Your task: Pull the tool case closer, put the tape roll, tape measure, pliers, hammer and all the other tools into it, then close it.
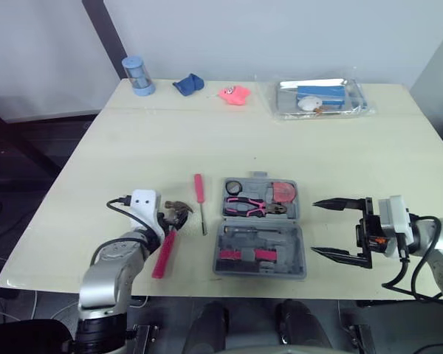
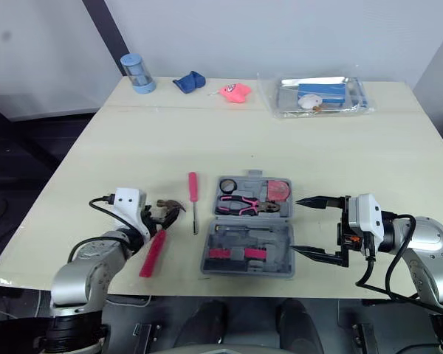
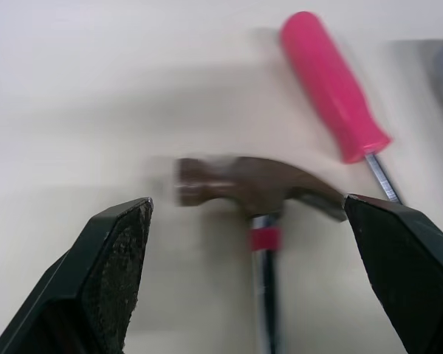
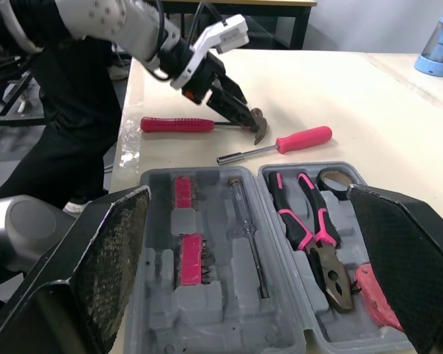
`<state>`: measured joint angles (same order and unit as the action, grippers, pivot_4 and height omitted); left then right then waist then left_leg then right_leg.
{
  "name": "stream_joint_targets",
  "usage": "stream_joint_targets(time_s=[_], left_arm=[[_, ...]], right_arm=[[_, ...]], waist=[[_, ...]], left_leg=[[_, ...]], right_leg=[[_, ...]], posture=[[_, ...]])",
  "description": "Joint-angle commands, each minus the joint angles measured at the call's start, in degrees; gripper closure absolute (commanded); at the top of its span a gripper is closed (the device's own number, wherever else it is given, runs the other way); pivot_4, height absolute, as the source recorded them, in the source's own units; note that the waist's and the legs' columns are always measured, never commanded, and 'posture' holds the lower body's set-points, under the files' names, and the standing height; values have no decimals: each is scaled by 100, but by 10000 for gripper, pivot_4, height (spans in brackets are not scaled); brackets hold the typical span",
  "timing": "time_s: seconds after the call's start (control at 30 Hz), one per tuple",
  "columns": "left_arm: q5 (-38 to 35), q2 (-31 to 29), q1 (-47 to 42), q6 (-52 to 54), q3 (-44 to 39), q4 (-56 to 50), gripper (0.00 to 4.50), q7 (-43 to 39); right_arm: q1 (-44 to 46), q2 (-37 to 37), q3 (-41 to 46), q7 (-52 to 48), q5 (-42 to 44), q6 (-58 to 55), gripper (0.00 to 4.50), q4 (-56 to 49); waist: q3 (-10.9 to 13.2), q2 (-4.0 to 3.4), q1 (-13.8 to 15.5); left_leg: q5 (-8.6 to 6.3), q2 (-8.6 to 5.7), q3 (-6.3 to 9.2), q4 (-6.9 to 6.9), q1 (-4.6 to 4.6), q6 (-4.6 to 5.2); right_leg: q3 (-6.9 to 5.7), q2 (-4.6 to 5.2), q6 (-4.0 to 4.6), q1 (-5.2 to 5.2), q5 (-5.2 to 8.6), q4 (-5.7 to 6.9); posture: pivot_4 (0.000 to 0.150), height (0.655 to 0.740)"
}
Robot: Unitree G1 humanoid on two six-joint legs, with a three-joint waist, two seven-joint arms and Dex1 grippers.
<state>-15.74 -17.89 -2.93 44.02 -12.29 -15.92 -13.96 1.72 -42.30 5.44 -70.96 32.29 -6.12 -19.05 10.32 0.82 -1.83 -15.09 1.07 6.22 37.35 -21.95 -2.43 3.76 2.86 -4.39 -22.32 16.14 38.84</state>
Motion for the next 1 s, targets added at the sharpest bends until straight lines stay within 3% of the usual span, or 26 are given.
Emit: stream_joint_targets(time_s=[0.03,0.07,0.1,0.7,0.87,1.0], left_arm=[[68,2,76,-256,36,55,14618,13],[86,-1,97,-290,63,88,16160,13],[104,-1,112,-318,83,122,22057,25],[136,162,-27,-632,142,533,22057,134],[93,192,-37,-689,126,572,43586,108],[66,168,-19,-743,83,551,44536,70]], right_arm=[[21,-66,197,-19,129,33,0,-93],[16,-71,205,-15,130,30,0,-98],[14,-75,210,-11,129,29,0,-100],[57,-99,213,32,124,17,0,-90],[43,-119,229,9,138,2,0,-68],[12,-139,260,40,149,-38,0,-54]], waist=[[0,0,-14],[0,0,-18],[0,0,-18],[0,0,-12],[0,0,-11],[0,0,-10]], left_leg=[[0,0,1,0,1,1],[0,0,1,0,1,1],[0,0,1,0,0,1],[0,0,1,0,4,1],[0,-1,2,0,7,1],[0,-1,2,0,8,1]], right_leg=[[0,-1,0,0,0,1],[0,-1,0,0,0,1],[0,-1,0,0,0,1],[-1,-1,0,5,0,0],[-2,0,0,9,0,-1],[-2,0,0,9,0,-1]], posture=[[1500,7400],[1500,7400],[1500,7400],[1500,7400],[1500,7400],[1500,7400]])
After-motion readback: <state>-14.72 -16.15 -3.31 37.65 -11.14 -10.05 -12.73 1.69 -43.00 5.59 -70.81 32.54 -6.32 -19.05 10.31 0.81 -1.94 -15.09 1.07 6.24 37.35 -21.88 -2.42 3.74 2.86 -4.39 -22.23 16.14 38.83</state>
